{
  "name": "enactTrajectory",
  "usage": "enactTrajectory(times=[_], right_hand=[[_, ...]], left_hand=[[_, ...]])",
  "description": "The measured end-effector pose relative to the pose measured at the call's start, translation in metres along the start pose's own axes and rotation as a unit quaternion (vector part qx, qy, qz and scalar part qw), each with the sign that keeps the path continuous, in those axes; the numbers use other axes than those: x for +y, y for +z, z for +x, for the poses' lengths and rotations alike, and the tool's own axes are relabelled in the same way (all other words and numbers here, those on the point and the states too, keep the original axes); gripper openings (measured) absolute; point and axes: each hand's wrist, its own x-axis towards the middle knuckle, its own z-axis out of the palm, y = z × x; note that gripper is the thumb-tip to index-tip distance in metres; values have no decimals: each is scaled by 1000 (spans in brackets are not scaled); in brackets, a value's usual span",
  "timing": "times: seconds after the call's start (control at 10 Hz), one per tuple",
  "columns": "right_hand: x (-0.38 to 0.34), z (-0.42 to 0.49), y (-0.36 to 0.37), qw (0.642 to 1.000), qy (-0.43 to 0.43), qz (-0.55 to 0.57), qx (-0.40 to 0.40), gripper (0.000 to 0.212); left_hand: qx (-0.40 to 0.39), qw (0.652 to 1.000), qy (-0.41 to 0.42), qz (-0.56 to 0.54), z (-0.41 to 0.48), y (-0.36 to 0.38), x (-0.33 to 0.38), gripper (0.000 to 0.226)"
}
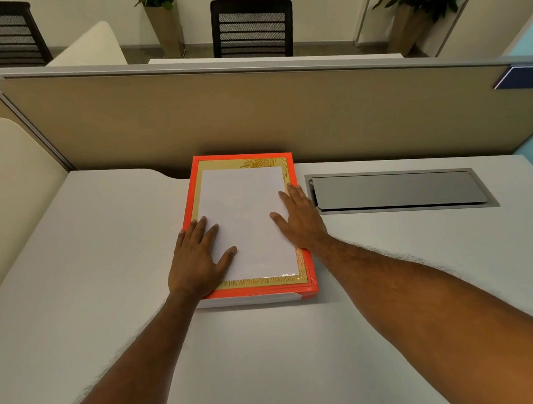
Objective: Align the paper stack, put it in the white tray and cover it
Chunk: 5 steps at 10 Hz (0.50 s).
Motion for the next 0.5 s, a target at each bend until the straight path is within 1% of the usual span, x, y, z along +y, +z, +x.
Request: enactTrajectory(times=[0.2,0.3,0.4,0.5], right_hand=[[-1,-4,-2,1000,-2,4,16,64],[-1,-3,-9,1000,-3,-12,-28,64],[-1,-9,-22,999,-10,-3,-52,66],[4,-25,-44,999,-1,6,-50,68]], left_hand=[[-9,1000,0,5,-1,-1,1,84],[-25,1000,-3,1,1,-4,0,83],[-46,999,4,0,2,-8,0,82],[-78,997,11,7,9,-23,0,81]])
